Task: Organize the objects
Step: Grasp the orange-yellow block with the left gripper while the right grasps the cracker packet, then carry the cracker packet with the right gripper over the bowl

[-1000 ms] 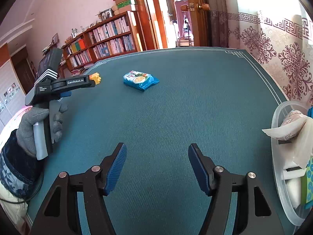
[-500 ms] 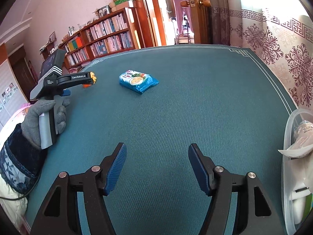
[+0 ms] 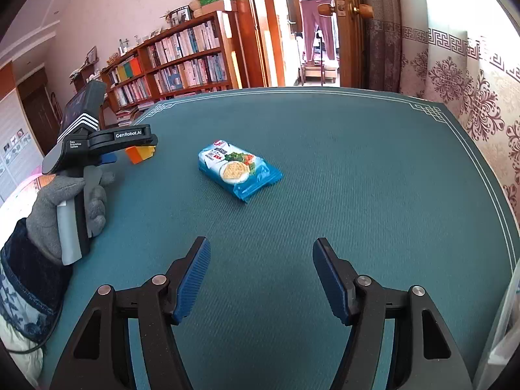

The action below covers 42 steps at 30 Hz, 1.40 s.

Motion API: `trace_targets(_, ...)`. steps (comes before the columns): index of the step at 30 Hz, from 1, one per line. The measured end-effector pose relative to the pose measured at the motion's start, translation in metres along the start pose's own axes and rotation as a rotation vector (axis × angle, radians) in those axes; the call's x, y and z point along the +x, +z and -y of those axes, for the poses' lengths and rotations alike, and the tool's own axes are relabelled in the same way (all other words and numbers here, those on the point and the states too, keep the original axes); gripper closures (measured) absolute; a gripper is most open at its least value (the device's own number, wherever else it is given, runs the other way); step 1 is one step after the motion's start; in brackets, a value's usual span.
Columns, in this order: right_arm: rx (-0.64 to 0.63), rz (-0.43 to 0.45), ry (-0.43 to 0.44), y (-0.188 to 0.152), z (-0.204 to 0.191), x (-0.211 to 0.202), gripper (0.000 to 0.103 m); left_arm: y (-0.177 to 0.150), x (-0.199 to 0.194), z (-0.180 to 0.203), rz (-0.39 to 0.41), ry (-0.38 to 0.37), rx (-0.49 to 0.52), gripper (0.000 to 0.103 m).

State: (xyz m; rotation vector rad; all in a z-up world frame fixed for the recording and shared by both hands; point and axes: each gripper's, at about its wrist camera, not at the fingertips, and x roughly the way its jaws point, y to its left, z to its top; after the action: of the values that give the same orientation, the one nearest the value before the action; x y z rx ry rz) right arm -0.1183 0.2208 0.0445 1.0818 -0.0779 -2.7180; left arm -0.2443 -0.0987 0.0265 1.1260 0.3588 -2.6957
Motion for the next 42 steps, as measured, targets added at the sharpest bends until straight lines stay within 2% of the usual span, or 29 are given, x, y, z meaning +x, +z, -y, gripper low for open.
trace_targets(3, 0.015, 0.001, 0.019, 0.017, 0.000, 0.019, 0.036, 0.003, 0.004, -0.004, -0.025, -0.019, -0.022, 0.004)
trace_targets(4, 0.030, -0.002, 0.028, 0.022, 0.001, 0.026, 0.036, 0.003, 0.007, -0.004, -0.043, -0.021, -0.025, 0.009)
trace_targets(6, 0.059, -0.012, 0.046, 0.034, 0.002, 0.038, 0.036, 0.003, 0.006, -0.003, -0.040, -0.008, -0.016, 0.012)
trace_targets(13, 0.090, -0.033, 0.110, 0.071, 0.002, 0.064, 0.036, 0.000, 0.004, 0.004, -0.024, -0.013, 0.029, 0.048)
trace_targets(20, 0.027, -0.089, 0.101, 0.088, -0.007, 0.097, 0.036, 0.001, 0.001, -0.001, -0.023, -0.054, 0.007, 0.049)
trace_targets(26, -0.081, -0.125, 0.112, 0.075, -0.026, 0.102, 0.036, 0.000, -0.002, 0.001, -0.005, -0.063, 0.020, 0.049)
trace_targets(31, -0.192, -0.112, 0.036, 0.059, -0.049, 0.098, 0.037, 0.000, -0.005, 0.003, 0.015, -0.064, 0.043, 0.049)
trace_targets(33, -0.205, -0.104, 0.006, 0.057, -0.053, 0.099, 0.041, 0.000, -0.006, 0.004, 0.021, -0.073, 0.047, 0.049)
trace_targets(35, -0.204, -0.100, -0.023, 0.057, -0.053, 0.099, 0.054, 0.000, -0.007, 0.006, 0.022, -0.076, 0.054, 0.049)
trace_targets(37, -0.192, -0.100, -0.032, 0.056, -0.051, 0.096, 0.060, 0.000, -0.007, 0.007, 0.019, -0.081, 0.063, 0.049)
trace_targets(42, -0.154, -0.100, -0.042, 0.046, -0.048, 0.084, 0.061, -0.002, -0.009, 0.007, 0.023, -0.097, 0.070, 0.049)
